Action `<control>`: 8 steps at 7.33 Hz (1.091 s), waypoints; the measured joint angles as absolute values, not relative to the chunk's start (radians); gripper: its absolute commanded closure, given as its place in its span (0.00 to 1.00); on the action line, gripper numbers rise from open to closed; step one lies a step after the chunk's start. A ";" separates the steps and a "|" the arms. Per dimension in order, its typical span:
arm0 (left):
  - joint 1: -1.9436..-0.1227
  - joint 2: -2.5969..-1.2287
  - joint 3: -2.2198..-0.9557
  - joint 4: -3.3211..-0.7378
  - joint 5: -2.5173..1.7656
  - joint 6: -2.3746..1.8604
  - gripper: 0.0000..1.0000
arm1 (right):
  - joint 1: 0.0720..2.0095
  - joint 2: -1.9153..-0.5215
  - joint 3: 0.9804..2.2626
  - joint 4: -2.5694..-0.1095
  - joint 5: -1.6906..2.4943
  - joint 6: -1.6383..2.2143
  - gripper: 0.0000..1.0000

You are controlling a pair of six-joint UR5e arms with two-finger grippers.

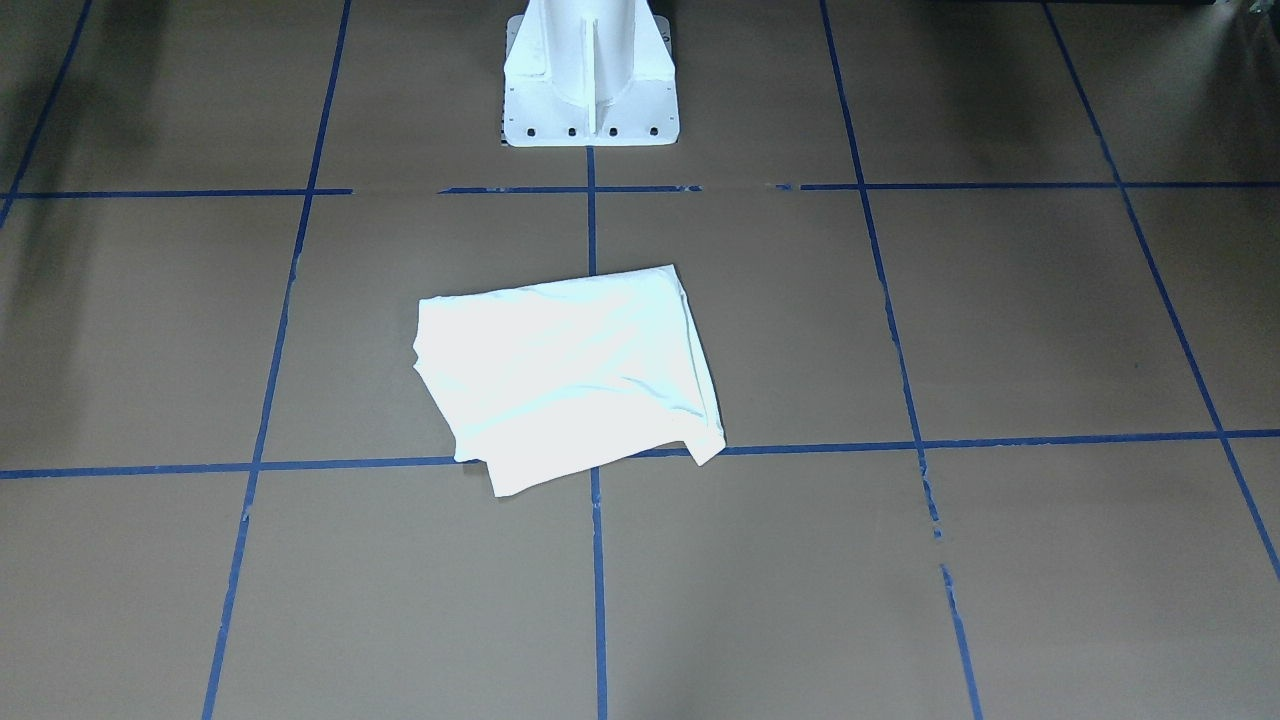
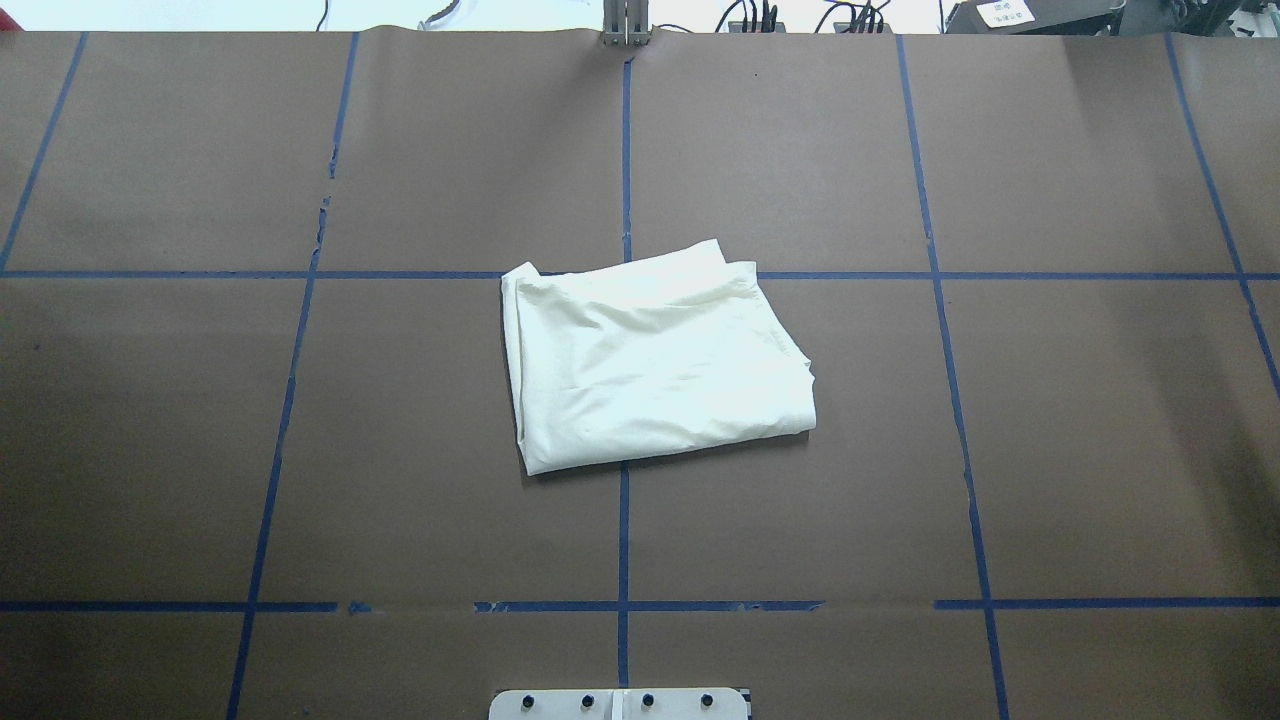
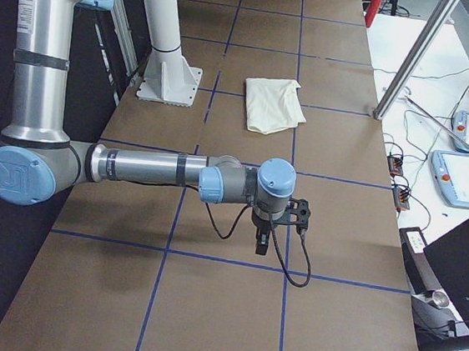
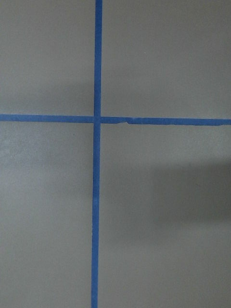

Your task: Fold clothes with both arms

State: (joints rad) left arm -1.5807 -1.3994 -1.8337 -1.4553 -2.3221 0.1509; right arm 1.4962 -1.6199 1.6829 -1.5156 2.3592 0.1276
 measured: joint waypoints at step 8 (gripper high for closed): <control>-1.581 -1.404 -1.838 -1.459 -2.320 0.037 0.00 | 1.497 -1.621 1.684 -1.514 2.362 0.124 0.00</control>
State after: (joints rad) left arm -1.5813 -1.4044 -1.8378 -1.4591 -2.3204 0.0366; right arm 1.4967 -1.6214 1.6843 -1.5139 2.3617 0.1239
